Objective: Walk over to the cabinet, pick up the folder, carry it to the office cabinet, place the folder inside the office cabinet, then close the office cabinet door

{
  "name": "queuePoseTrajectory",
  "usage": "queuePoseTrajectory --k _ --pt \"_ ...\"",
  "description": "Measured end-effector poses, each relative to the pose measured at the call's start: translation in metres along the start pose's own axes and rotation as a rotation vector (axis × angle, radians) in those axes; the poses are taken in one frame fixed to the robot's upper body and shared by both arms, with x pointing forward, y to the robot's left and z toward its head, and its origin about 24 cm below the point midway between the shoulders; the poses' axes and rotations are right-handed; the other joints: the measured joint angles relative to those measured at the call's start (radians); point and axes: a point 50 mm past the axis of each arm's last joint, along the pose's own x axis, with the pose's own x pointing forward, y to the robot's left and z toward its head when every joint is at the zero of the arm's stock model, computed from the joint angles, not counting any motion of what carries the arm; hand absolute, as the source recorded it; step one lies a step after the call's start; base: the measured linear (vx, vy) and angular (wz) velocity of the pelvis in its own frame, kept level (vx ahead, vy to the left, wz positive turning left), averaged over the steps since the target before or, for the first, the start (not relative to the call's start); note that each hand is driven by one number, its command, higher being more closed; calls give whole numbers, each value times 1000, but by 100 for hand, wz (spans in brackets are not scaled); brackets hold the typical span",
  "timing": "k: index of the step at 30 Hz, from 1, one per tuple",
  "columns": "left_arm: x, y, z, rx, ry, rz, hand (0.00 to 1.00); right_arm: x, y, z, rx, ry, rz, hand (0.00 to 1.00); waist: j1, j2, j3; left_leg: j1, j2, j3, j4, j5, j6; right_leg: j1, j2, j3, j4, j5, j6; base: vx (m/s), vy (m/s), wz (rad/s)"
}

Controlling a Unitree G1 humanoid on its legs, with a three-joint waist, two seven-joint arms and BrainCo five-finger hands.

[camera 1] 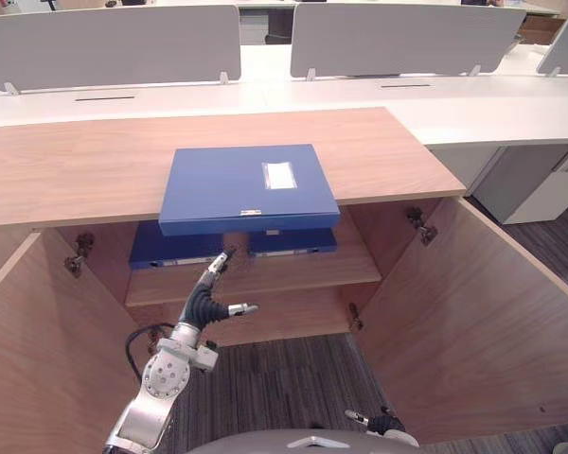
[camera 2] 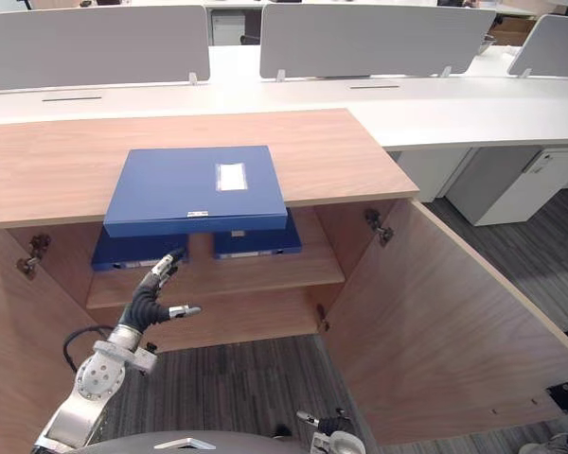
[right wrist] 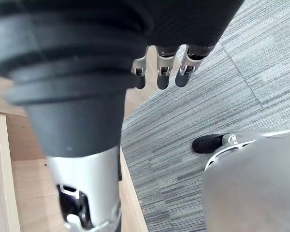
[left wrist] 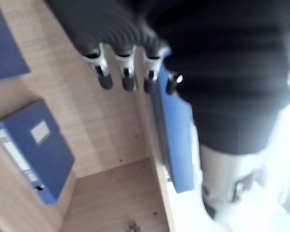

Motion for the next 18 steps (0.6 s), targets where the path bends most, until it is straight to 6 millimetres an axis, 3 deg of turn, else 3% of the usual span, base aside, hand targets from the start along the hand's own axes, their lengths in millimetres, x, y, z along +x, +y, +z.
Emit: queuePoseTrajectory --k 8,18 --pt "-5 27 15 -22 -60 174 0 -2 -2 -7 -21 15 6 0 5 -7 -3 20 -1 -19 0 0 2 22 -4 -25 17 -17 -7 -25 -9 5" --pt "-10 41 28 -67 -118 282 0 -4 -3 -17 -36 39 14 0 27 -26 -12 49 -2 -35 0 -1 1 56 -7 -43 29 -29 -5 -33 -8 6"
